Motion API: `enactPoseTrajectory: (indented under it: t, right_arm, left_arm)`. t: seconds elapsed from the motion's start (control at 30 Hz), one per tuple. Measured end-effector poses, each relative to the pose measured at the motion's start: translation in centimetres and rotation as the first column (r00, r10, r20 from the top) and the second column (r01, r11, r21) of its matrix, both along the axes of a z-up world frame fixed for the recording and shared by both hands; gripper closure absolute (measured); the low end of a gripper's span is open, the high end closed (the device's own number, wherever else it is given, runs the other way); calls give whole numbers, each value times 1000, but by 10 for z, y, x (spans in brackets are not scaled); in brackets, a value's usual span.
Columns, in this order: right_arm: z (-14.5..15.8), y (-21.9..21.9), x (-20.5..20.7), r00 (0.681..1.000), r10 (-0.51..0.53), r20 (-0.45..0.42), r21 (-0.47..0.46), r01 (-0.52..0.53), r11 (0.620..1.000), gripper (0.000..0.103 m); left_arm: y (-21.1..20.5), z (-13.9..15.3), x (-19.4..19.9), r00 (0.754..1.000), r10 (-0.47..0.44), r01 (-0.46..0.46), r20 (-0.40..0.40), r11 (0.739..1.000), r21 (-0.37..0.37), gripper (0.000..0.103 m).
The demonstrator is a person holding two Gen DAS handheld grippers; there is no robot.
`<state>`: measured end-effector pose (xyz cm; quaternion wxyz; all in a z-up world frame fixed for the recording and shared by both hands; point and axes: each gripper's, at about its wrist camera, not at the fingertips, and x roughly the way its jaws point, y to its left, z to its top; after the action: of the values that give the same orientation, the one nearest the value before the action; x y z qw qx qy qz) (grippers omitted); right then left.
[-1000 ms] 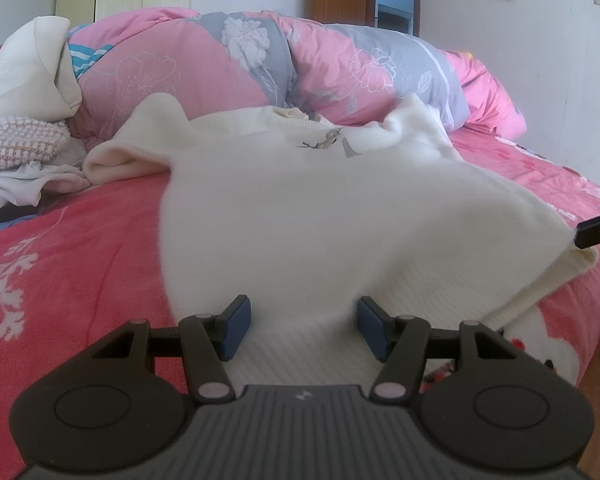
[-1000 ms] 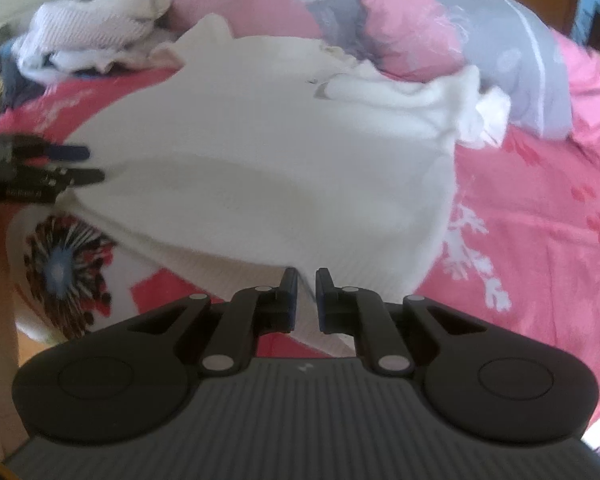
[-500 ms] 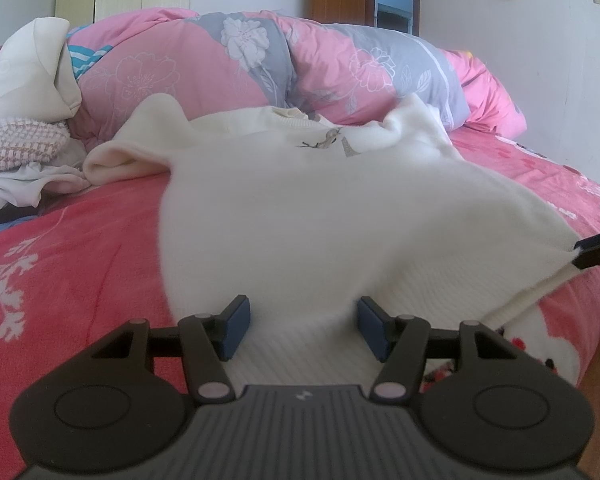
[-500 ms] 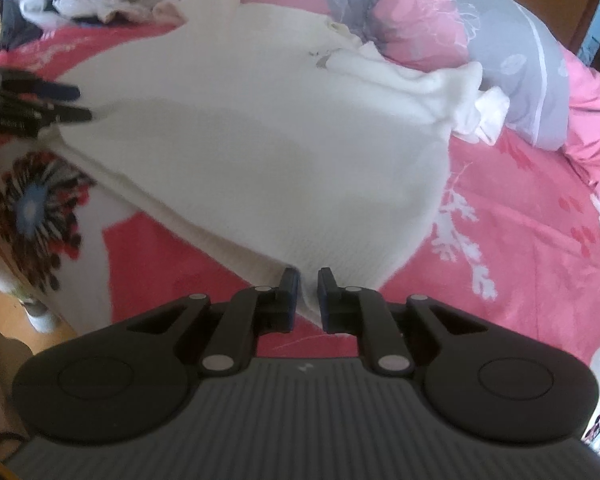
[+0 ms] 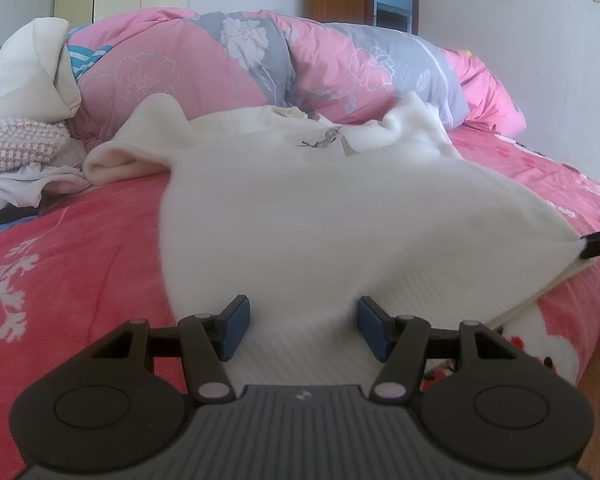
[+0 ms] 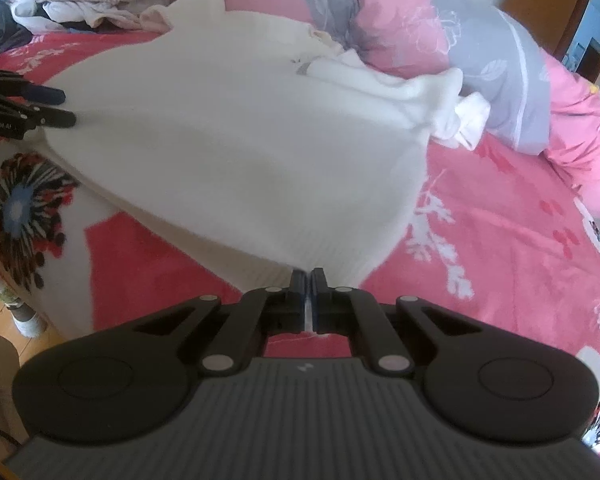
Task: Fold towel
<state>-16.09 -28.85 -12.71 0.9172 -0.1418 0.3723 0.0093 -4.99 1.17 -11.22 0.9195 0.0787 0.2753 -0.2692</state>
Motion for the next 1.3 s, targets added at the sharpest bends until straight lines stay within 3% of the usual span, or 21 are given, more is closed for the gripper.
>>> enactPoseTrajectory:
  t: [0.3,0.43,0.57,0.67,0.73,0.9,1.03,1.17,1.23,1.3]
  right_arm:
    - [-6,2,-2,1000,-4,-12,18,4,1000,99]
    - [7,-6,-16,1000,27,-10,100,-26,995,83]
    - [30,-15,-34,995,89,49,172,-96,980,81]
    - [41,-19,-26,991,72,110,263,-99,960,78]
    - [39,-20,-11,992,49,115,346,-86,934,78]
    - [-5,-5,26,999,28,-34,407,-11,913,79]
    - [-15,-12,24,1000,-8,-28,482,20,876,79]
    - [-13,-9,24,999,-14,-41,480,32,877,79]
    - [-12,-4,24,999,-15,-50,454,36,890,79]
    - [-10,-1,25,998,-15,-57,433,38,901,79]
  left_arm:
    - [1,-1,0,1000,-2,2,4,1000,0,42]
    - [2,-2,-1,1000,-2,2,5,1000,0,42]
    - [2,-2,0,1000,-3,3,4,1000,2,42]
    - [3,-1,1,1000,-2,2,2,1000,6,42]
    - [4,2,-1,1000,5,-5,1,1000,5,42]
    - [16,20,-12,998,41,-39,49,998,-41,42]
    - [8,40,-21,995,-53,61,83,993,-103,46]
    - [-29,36,-27,979,-192,198,67,975,-98,62]
    - [-45,27,-30,966,-256,258,37,960,-108,81]
    - [-54,15,-30,957,-290,287,-3,950,-125,89]
